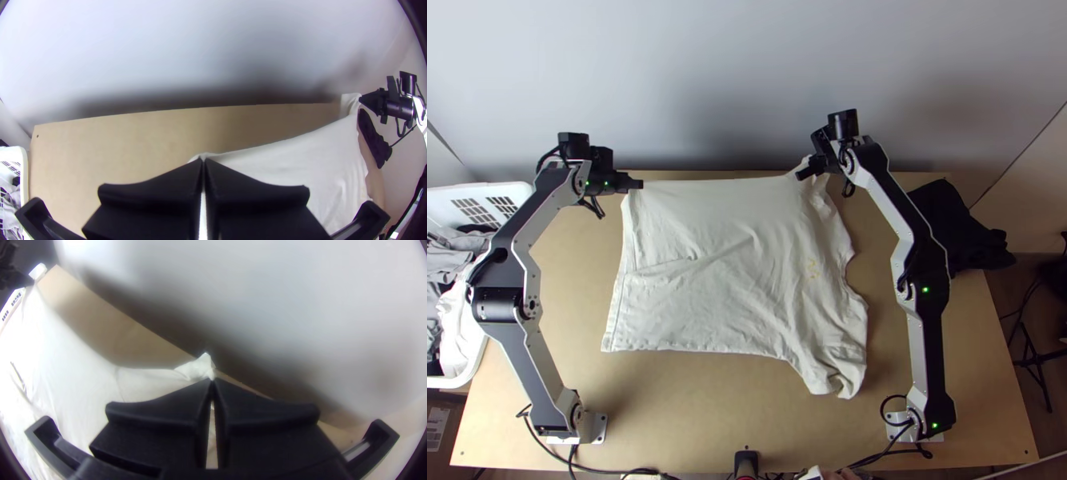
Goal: Fold the t-shirt
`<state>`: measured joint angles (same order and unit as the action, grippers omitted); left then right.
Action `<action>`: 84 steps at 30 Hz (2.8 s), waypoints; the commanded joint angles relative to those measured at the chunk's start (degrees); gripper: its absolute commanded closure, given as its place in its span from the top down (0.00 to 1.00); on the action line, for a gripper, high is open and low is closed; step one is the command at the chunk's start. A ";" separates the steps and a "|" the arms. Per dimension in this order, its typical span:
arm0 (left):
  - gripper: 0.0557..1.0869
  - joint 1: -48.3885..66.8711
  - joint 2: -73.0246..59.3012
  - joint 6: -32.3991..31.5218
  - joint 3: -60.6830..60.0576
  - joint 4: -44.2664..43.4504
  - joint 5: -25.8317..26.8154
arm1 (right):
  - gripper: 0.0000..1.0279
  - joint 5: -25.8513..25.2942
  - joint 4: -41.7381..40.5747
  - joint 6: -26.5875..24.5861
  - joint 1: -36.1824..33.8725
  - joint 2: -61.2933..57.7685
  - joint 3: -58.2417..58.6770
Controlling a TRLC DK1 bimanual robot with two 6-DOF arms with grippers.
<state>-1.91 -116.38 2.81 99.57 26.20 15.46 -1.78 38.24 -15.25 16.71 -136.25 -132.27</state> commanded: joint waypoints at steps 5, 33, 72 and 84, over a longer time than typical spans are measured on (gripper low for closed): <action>0.03 0.42 -3.42 -0.35 0.36 -10.99 -4.92 | 0.03 -3.40 -6.60 0.13 -0.01 -2.36 -0.01; 0.03 2.00 17.06 -0.52 -28.82 -24.97 -5.53 | 0.03 -2.96 -12.22 1.01 6.58 25.06 35.76; 0.03 3.58 39.82 0.18 -55.98 -23.73 -4.74 | 0.03 0.38 -8.09 3.20 15.28 58.02 74.26; 0.03 3.58 38.51 2.03 -58.88 -24.97 -4.83 | 0.03 1.61 -6.07 3.03 18.18 58.55 77.60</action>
<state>1.67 -77.03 3.70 42.26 1.80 10.70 -0.62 30.98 -12.03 33.10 -78.02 -56.60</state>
